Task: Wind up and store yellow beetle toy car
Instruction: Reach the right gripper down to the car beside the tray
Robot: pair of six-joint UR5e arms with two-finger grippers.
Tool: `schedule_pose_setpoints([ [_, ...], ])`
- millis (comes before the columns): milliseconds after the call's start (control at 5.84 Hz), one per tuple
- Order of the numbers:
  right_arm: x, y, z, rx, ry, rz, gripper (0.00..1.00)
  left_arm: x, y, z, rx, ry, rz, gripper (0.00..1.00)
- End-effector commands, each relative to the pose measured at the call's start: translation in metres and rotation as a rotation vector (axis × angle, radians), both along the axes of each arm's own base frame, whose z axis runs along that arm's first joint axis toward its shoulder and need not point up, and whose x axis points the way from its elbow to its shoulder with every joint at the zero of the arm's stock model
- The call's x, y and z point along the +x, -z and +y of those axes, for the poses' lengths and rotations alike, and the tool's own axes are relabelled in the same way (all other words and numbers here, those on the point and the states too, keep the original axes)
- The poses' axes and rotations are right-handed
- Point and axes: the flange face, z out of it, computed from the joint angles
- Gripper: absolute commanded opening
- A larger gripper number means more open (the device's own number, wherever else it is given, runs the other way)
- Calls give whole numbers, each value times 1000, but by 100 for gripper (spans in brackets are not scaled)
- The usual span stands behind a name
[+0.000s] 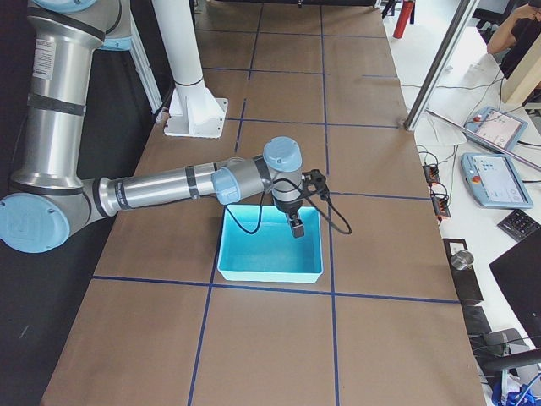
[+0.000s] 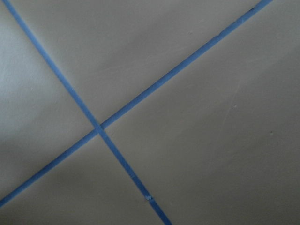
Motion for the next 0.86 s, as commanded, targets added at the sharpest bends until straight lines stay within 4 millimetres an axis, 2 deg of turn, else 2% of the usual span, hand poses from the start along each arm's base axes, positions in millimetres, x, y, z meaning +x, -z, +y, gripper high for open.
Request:
schedule_pose_setpoints([
  [0, -109, 43, -1, 101, 224, -23, 100, -31, -36, 29, -81, 63, -10, 100],
  [171, -136, 55, 4, 179, 273, 8, 100, -51, -43, 31, -126, 147, -6, 100],
  [343, -188, 67, 17, 315, 393, 71, 100, -79, -73, 41, -206, 234, 18, 100],
  [514, -224, 74, 36, 466, 524, 132, 100, -98, -98, 52, -296, 309, 76, 100],
  [685, -254, 84, 55, 619, 628, 196, 100, -109, -106, 53, -360, 383, 116, 100],
])
